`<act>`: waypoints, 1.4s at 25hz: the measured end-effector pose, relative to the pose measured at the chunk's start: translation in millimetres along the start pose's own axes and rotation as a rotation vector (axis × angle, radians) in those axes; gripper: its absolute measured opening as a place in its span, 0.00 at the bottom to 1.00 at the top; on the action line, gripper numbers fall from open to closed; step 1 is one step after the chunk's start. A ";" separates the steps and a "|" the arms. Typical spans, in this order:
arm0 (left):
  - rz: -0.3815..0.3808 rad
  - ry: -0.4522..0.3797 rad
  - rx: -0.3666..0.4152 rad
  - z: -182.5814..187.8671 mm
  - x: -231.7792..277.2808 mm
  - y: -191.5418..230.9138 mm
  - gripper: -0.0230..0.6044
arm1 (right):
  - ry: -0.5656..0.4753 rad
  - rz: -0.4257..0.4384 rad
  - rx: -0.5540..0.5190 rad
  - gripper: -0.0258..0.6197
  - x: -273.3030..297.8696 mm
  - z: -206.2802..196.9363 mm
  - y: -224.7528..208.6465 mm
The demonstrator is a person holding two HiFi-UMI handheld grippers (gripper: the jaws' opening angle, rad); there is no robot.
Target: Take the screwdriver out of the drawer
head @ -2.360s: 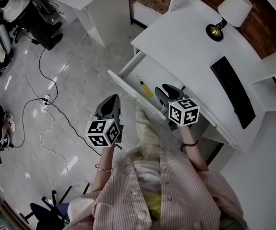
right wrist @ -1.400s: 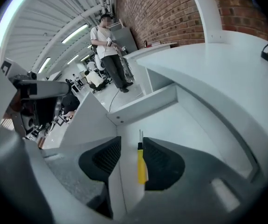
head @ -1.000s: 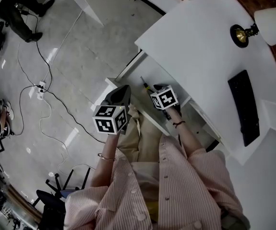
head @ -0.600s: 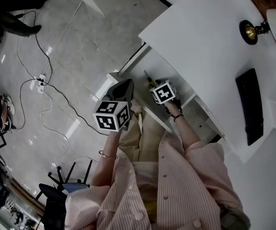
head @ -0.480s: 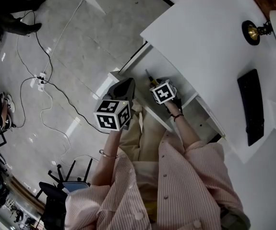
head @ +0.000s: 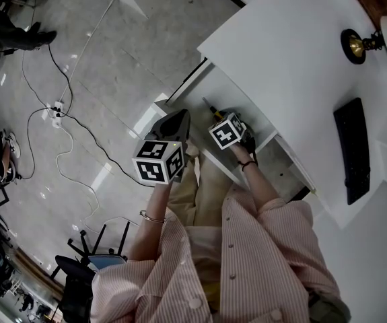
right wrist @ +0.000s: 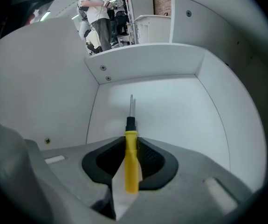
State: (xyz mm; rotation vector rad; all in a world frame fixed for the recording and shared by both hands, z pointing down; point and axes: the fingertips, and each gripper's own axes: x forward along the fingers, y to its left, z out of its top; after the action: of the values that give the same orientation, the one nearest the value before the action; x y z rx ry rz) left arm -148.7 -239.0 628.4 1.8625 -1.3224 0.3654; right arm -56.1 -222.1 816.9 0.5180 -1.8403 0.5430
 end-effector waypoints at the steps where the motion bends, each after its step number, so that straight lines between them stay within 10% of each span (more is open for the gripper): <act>1: 0.000 -0.001 0.000 0.4 -0.1 -0.4 0.03 | 0.004 0.000 -0.005 0.17 0.1 -0.8 -0.2; 35: -0.066 -0.198 0.112 58.4 -69.3 -41.2 0.03 | -0.538 0.039 0.117 0.16 -177.5 55.6 12.1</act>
State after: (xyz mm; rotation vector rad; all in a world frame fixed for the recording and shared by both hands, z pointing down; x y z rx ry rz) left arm -152.7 -231.8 529.2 2.0740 -1.3918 0.2287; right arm -49.9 -229.6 630.7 0.7621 -2.3403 0.5777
